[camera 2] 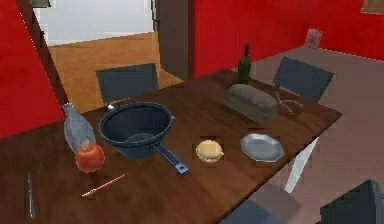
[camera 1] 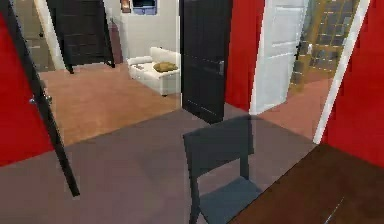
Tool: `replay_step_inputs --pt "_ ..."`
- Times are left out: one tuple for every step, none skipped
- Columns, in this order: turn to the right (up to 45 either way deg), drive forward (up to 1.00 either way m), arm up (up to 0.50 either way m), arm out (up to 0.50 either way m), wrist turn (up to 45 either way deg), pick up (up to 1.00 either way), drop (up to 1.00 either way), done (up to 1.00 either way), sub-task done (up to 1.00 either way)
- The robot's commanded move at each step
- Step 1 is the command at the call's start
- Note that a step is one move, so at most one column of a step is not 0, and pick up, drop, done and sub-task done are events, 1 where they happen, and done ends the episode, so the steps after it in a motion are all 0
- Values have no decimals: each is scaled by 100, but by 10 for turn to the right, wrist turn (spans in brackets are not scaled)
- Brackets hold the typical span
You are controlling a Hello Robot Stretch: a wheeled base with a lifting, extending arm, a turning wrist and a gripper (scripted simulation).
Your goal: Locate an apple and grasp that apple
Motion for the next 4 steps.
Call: replay_step_inputs --pt "-240 0 0 0 0 0 0 0 0" --pt "0 0 50 0 0 0 0 0 0" --pt "0 0 38 0 0 0 0 0 0" --pt "0 0 0 36 0 0 0 0 0"
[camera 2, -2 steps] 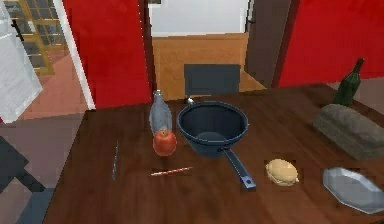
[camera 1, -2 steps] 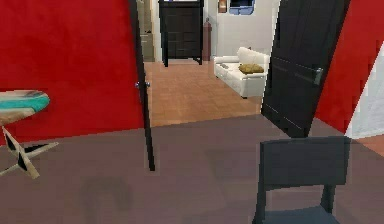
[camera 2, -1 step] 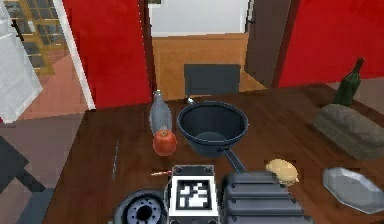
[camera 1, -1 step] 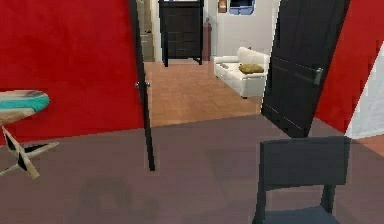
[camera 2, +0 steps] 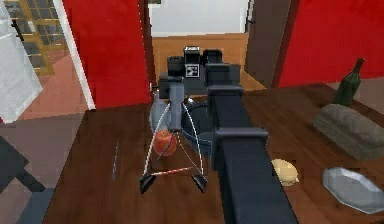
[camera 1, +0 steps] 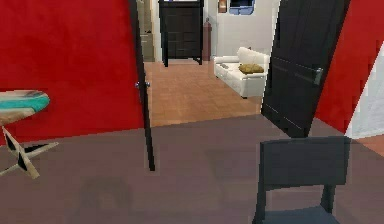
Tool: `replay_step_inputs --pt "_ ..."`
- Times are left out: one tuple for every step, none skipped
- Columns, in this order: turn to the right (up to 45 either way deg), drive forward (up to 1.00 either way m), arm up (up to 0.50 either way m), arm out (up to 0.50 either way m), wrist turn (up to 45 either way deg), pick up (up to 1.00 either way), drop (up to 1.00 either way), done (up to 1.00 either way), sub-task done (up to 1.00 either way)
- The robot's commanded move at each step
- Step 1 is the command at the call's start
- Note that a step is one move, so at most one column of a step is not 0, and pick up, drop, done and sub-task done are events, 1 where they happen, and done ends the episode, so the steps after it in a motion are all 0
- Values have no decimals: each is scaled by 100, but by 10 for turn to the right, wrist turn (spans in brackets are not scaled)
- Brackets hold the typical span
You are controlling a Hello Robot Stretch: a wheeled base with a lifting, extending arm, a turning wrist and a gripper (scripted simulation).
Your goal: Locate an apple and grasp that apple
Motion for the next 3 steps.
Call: replay_step_inputs --pt "0 0 0 0 450 0 0 0 0" --pt "0 0 0 0 450 0 0 0 0" --pt "0 0 0 0 450 0 0 0 0"
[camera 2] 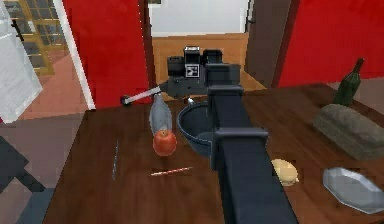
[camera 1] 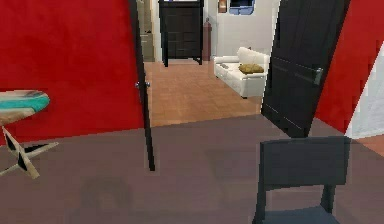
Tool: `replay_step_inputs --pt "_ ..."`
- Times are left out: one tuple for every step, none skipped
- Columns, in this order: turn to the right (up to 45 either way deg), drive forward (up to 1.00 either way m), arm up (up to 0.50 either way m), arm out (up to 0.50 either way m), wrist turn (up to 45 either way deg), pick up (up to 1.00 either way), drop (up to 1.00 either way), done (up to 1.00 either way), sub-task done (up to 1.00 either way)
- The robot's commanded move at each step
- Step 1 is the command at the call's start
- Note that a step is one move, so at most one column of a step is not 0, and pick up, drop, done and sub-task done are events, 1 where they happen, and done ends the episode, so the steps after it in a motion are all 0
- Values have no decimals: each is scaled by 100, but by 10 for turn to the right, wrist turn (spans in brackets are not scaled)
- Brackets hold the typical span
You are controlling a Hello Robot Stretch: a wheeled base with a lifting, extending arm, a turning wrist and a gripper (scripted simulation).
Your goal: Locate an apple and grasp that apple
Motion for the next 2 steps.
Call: replay_step_inputs --pt "0 0 0 0 180 0 0 0 0" --pt "0 0 -24 0 0 0 0 0 0"
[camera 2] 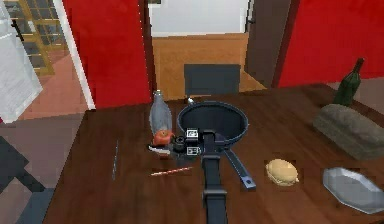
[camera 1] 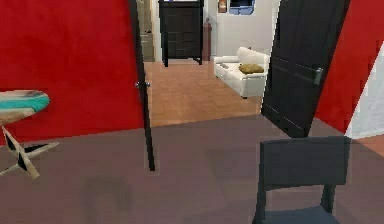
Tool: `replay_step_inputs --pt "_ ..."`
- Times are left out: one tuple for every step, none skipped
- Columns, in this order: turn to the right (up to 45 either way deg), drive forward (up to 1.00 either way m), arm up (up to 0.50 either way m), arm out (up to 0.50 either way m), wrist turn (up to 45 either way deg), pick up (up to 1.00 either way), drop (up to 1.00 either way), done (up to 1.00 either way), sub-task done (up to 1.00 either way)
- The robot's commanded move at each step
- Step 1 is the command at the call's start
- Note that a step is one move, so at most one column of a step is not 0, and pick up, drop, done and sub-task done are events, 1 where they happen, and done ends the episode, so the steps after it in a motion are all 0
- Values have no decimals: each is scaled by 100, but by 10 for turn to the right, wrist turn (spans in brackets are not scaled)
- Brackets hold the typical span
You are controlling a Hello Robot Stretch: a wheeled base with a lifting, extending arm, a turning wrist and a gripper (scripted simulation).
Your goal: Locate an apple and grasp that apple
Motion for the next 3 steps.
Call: replay_step_inputs --pt "0 0 0 0 0 100 0 0 0" --pt "0 0 10 0 0 0 0 0 0" --pt "0 0 0 0 0 0 0 100 0"
